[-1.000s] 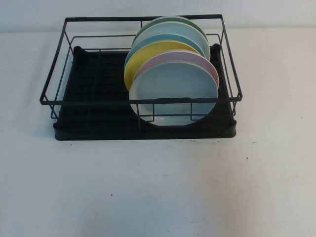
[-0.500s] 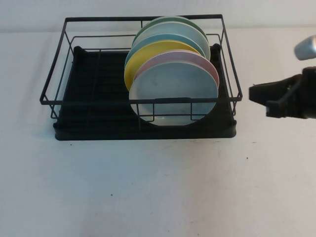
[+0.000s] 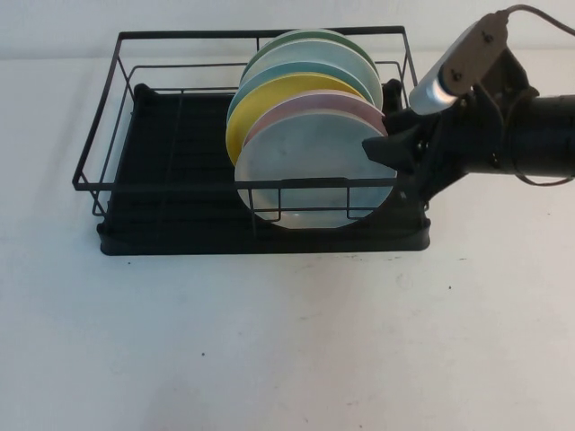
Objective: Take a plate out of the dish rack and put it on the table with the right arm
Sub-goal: Grasp the plate from the shelf
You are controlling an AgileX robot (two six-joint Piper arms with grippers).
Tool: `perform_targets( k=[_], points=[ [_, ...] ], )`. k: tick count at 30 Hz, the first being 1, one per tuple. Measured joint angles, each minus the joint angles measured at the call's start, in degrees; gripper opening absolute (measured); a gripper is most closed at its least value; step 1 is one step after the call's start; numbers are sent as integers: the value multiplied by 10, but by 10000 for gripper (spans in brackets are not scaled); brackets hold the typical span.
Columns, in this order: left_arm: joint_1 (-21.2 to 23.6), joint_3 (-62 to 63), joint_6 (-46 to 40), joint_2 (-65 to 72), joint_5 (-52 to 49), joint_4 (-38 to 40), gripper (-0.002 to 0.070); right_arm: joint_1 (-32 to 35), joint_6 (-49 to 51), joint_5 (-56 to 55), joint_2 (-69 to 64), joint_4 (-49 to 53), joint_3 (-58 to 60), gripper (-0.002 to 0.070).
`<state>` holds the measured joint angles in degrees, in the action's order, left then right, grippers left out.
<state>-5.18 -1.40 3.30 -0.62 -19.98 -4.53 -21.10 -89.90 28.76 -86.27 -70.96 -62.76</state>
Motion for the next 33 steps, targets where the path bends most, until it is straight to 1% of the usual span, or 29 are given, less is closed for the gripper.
perform_targets(
  k=[3, 7, 11, 18, 23, 33],
  points=[
    [0, 0, 0, 0, 0, 0, -4, 0, -5, -10, -23, 0, -21, 295],
    [0, 0, 0, 0, 0, 0, -4, 0, -23, -9, -59, 0, -50, 305],
    [0, 0, 0, 0, 0, 0, -4, 0, -36, -9, -85, 0, -68, 305],
    [0, 0, 0, 0, 0, 0, -4, 0, -91, -16, -106, 0, -74, 297],
    [0, 0, 0, 0, 0, 0, -4, 0, -98, -23, -110, -4, -74, 283],
    [0, 0, 0, 0, 0, 0, -4, -1, -115, -17, -134, -13, -94, 278]
  ],
)
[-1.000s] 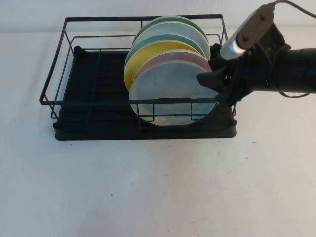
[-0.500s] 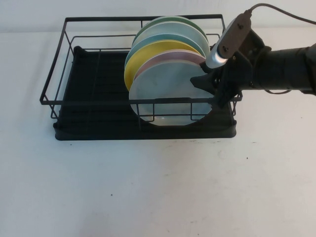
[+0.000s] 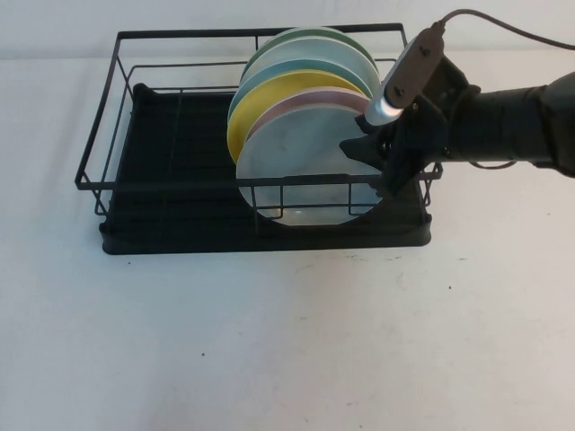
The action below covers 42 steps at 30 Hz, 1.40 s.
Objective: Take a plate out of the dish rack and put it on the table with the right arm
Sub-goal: Grasp the plate from the shelf
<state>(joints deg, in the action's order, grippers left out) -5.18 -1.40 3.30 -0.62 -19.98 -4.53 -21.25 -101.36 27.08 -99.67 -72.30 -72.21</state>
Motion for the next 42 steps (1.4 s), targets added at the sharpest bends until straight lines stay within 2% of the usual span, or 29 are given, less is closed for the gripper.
perform_targets(
  k=[11, 42],
  points=[
    [0, 0, 0, 0, 0, 0, -4, 0, 0, 27, 32, -8, -32, 279],
    [0, 0, 0, 0, 0, 0, -4, 0, 0, -35, -22, 3, -32, 279]
  ],
)
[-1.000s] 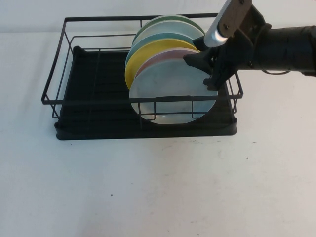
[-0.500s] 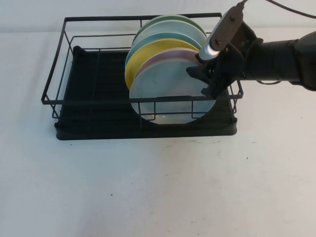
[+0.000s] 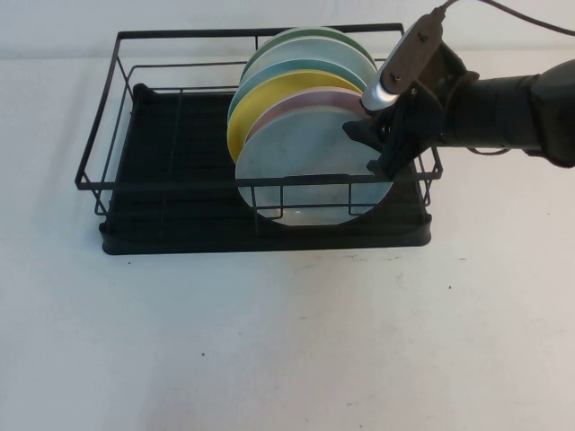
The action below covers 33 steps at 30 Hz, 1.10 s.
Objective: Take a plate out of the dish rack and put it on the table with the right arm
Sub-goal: Grasp the plate from the shelf, then place the plate from the table
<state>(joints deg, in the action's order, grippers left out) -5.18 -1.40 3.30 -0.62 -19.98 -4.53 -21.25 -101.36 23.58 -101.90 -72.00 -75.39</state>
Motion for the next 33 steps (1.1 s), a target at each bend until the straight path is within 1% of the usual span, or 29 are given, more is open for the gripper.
perform_targets(
  k=[12, 14, 17, 19, 25, 30, 33],
  points=[
    [0, 0, 0, 0, 0, 0, -4, 0, -8, -8, -32, -11, 0, 271],
    [0, 0, 0, 0, 0, 0, -4, 0, -9, -8, -32, -17, 0, 238],
    [0, 0, 0, 0, 0, 0, -4, 0, -10, -10, -32, -24, 0, 142],
    [0, 0, 0, 0, 0, 0, -4, 0, -20, -11, -32, -20, 0, 95],
    [0, 0, 0, 0, 0, 0, -4, 0, -25, -17, -13, -14, 0, 86],
    [0, 0, 0, 0, 0, 0, -4, 0, -25, -20, 42, -13, 0, 75],
    [0, 0, 0, 0, 0, 0, -4, 0, 6, -24, 90, -16, 0, 62]
  ],
)
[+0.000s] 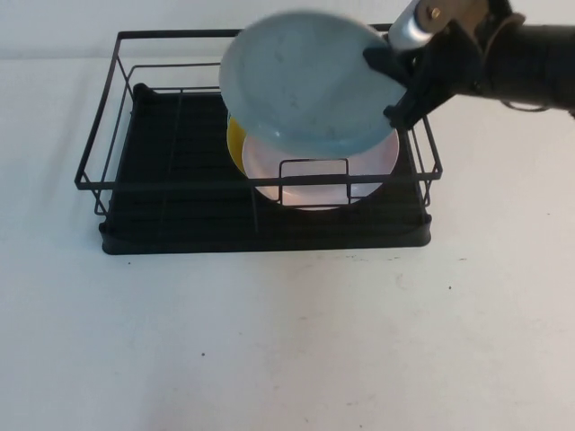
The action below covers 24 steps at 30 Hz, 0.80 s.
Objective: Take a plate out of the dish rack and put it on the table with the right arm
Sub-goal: Place the plate from the table
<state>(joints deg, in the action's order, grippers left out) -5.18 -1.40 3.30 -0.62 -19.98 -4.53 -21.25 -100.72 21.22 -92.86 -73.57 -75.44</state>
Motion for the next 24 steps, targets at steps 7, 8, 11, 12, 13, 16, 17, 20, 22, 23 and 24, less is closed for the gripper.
perform_targets(
  k=[7, 8, 11, 12, 13, 16, 17, 20, 22, 23, 24],
  points=[
    [0, 0, 0, 0, 0, 0, -4, 0, 252, 40, 113, 111, 0, 62],
    [0, 0, 0, 0, 0, 0, -4, 0, 315, 58, 128, 148, 0, 62],
    [0, 0, 0, 0, 0, 0, -4, 0, 507, 130, 157, 260, 0, 62],
    [0, 0, 0, 0, 0, 0, -4, 0, 576, 165, 162, 297, 0, 62],
    [0, 0, 0, 0, 0, 0, -4, 0, 629, 195, 165, 329, 0, 62],
    [0, 0, 0, 0, 0, 0, -4, 0, 770, 299, 165, 384, 8, 62],
    [0, 0, 0, 0, 0, 0, -4, 0, 798, 318, 164, 388, 18, 62],
    [0, 0, 0, 0, 0, 0, -4, 0, 855, 327, 163, 382, 64, 62],
    [0, 0, 0, 0, 0, 0, -4, 0, 875, 324, 158, 365, 100, 62],
    [0, 0, 0, 0, 0, 0, -4, 0, 880, 323, 152, 354, 121, 62],
    [0, 0, 0, 0, 0, 0, -4, 0, 881, 318, 146, 340, 141, 62]
  ],
)
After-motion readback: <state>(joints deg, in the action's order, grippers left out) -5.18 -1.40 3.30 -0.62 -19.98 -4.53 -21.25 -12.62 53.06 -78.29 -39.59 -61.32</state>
